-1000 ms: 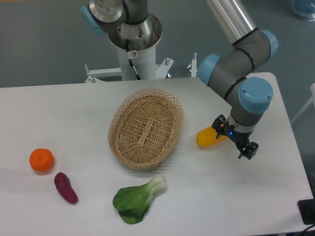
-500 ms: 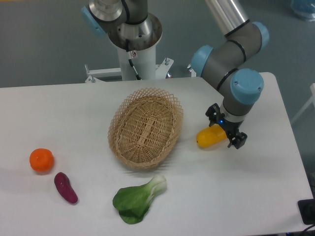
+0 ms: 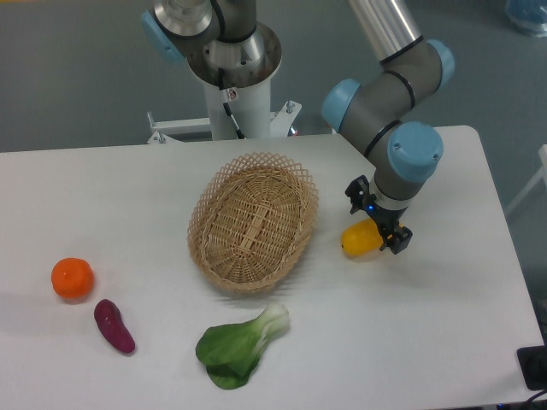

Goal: Pick up the mango from the table
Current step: 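Move the gripper over the yellow mango and lower it around the fruit, then close the gripper fingers on the yellow mango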

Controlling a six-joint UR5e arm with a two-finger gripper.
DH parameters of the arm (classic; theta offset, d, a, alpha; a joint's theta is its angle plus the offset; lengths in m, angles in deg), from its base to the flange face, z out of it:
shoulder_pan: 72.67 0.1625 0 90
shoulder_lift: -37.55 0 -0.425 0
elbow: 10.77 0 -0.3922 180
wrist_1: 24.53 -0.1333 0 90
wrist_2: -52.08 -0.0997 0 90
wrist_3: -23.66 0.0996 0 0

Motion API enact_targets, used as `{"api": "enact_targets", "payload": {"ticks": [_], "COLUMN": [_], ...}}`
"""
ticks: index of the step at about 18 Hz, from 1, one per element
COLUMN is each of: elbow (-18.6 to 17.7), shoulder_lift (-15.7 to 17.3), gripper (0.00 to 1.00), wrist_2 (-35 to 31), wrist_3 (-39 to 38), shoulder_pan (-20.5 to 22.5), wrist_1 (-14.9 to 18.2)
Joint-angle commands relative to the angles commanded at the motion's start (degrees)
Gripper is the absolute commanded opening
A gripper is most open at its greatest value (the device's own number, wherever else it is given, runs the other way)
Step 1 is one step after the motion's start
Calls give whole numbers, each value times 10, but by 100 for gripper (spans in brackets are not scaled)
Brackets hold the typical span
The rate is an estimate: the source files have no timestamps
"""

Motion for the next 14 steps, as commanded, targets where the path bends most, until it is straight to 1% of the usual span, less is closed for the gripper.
{"api": "enact_targets", "payload": {"ticks": [5, 6, 7, 10, 11, 14], "elbow": [-6, -8, -13, -33, -37, -39], "shoulder_lift": [-2, -3, -4, -7, -8, -10], "gripper": [100, 100, 100, 100, 100, 100], "wrist_2": [0, 0, 0, 0, 0, 0], "wrist_3": [-1, -1, -3, -4, -4, -5], "shoulder_pan": [-2, -2, -3, -3, -3, -4], "wrist_1": [-1, -7, -20, -75, -82, -83]}}
